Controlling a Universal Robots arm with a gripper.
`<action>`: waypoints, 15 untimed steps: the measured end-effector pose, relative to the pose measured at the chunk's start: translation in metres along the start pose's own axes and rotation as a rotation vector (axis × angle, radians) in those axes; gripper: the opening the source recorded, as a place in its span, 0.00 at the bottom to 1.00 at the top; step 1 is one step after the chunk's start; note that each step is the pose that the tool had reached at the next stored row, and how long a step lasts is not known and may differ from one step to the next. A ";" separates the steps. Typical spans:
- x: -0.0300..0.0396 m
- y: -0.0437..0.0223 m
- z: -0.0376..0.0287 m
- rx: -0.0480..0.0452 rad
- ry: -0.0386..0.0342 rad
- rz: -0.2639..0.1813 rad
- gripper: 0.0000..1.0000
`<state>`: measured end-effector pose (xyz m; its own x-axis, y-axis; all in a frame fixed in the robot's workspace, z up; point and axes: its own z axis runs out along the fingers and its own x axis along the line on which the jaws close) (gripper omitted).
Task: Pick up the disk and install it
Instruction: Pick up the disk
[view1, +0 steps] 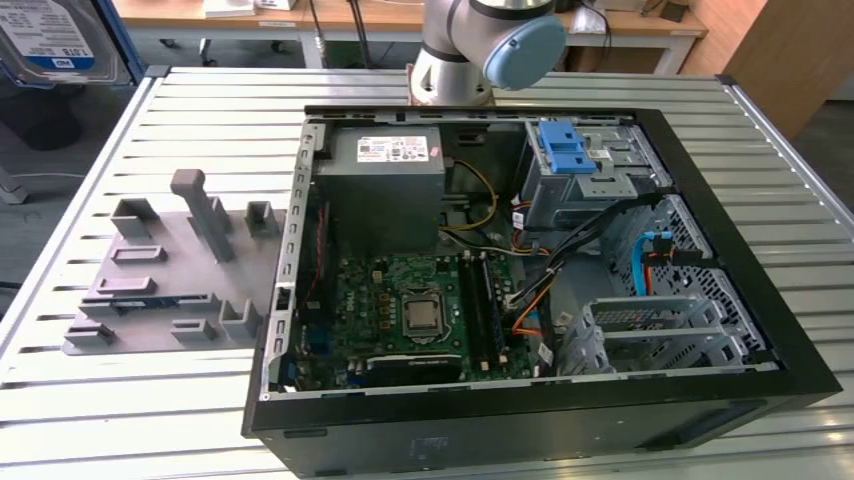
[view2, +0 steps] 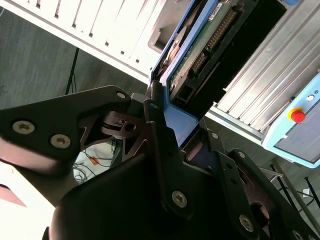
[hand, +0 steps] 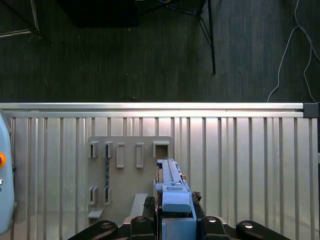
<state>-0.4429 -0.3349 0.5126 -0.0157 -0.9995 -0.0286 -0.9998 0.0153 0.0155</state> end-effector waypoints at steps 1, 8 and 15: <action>0.0000 0.0000 0.0000 0.0000 0.0000 0.000 0.37; 0.0015 -0.0002 0.0000 0.0001 -0.0001 0.000 0.37; 0.0015 -0.0029 -0.0001 0.0000 0.0000 0.000 0.37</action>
<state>-0.4401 -0.3365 0.5126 -0.0157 -0.9995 -0.0286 -0.9998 0.0152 0.0155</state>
